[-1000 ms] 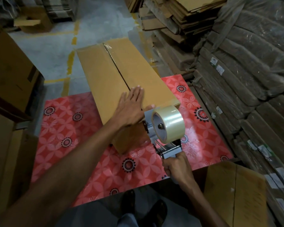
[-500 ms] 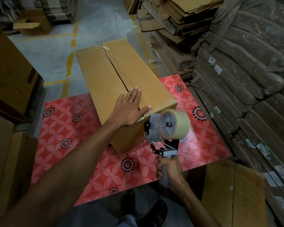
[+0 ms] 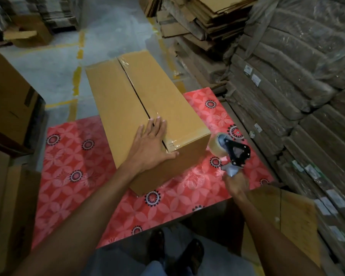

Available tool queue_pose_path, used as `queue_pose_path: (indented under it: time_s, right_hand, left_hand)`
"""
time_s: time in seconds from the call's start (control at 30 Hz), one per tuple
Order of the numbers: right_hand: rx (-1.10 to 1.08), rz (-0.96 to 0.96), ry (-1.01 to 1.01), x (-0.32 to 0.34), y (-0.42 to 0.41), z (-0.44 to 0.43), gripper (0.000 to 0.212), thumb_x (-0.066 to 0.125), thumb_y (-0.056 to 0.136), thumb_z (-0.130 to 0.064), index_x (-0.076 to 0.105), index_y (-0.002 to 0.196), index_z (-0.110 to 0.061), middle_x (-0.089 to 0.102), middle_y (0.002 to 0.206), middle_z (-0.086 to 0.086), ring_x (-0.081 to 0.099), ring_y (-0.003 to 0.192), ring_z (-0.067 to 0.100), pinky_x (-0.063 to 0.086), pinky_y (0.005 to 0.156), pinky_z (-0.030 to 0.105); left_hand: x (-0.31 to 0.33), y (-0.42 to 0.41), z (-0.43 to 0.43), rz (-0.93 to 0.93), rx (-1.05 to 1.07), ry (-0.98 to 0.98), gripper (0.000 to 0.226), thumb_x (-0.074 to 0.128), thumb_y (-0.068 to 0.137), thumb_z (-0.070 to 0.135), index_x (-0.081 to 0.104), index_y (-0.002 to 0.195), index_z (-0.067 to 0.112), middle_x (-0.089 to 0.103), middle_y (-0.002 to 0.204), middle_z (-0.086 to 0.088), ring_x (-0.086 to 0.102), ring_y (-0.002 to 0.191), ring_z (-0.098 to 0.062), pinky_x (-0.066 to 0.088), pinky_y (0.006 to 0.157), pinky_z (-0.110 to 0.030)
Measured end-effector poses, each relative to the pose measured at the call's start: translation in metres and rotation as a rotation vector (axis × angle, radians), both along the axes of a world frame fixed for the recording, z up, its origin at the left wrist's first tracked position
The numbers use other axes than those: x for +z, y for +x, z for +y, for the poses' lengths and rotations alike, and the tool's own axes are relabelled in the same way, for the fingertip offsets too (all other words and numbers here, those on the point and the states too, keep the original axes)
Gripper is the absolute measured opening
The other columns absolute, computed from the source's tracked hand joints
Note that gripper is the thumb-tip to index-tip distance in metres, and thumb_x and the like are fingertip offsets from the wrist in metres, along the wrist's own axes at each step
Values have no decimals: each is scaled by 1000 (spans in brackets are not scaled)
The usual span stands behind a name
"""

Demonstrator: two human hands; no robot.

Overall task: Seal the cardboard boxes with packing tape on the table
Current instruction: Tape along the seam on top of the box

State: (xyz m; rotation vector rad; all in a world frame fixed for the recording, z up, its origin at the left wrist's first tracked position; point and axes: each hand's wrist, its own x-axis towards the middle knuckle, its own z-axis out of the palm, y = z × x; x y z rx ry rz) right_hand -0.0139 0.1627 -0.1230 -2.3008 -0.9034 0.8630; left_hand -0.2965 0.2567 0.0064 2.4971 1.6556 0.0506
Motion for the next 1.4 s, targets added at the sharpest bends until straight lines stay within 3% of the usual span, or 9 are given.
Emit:
queue_pose_path:
  time_s: [0.17,0.33,0.47,0.57,0.67,0.77,0.93,1.1,1.4]
  right_hand:
    - [115,-152,-166,-42,17,5,32,71,87,-26,68,102,2,67,90,15,66,81,31,57,71,41]
    - [280,-393,-223,15,13,22,24,65,89,-30,61,72,-14,70,86,13,66,79,29,54,77,34]
    - [283,-743,38,115,-15,62,13,60,79,-16,65,70,-8,71,79,17,68,78,34,34,73,36]
    - [454,-744,456,172,-65,93,11,59,80,-15,67,76,-9,70,79,15,64,75,33,43,72,38]
    - [725,-495,590,179,-120,121,9,60,86,-13,69,86,-12,70,88,9,60,84,29,47,80,38]
    - [907,-471,532,170,-163,155,21,58,83,-11,71,99,-12,71,100,12,61,98,34,47,89,45]
    - [1022,-558,482,166,-217,217,28,50,87,-2,65,110,-7,67,110,17,59,104,39,42,82,42]
    - [1050,-588,465,162,-257,290,23,44,93,-4,60,110,-5,63,116,17,57,110,37,40,90,43]
    - [1174,-710,308,145,-300,399,53,31,106,-28,29,154,-5,30,161,11,30,145,27,28,113,46]
  left_hand:
    - [-7,9,-3,-14,84,13,123,49,75,84,-11,159,18,-16,167,0,-14,153,-17,-4,125,-45]
    - [-7,7,-5,7,91,11,121,42,77,87,-13,159,16,-19,166,-2,-15,153,-21,-5,125,-46]
    - [-3,11,-26,20,105,-2,116,35,83,84,-16,157,10,-22,165,-9,-15,153,-30,-5,124,-49]
    - [0,18,-59,6,119,-33,113,24,86,84,-19,156,7,-26,163,-10,-19,152,-32,-5,123,-51]
    - [22,4,-60,-138,94,-1,95,21,87,84,18,159,22,12,167,2,9,153,-22,11,122,-42]
    - [40,-37,-8,-294,73,124,42,40,95,60,55,124,33,59,129,9,46,126,-16,28,106,-37]
    - [25,-124,147,-266,167,52,63,29,102,50,36,151,11,34,159,-14,29,148,-31,26,119,-49]
    - [29,-146,252,-27,134,-59,60,23,108,40,8,160,14,6,168,-3,5,155,-25,13,121,-55]
    - [7,-170,334,31,103,-5,55,15,108,38,6,161,27,4,168,8,6,155,-21,10,122,-55]
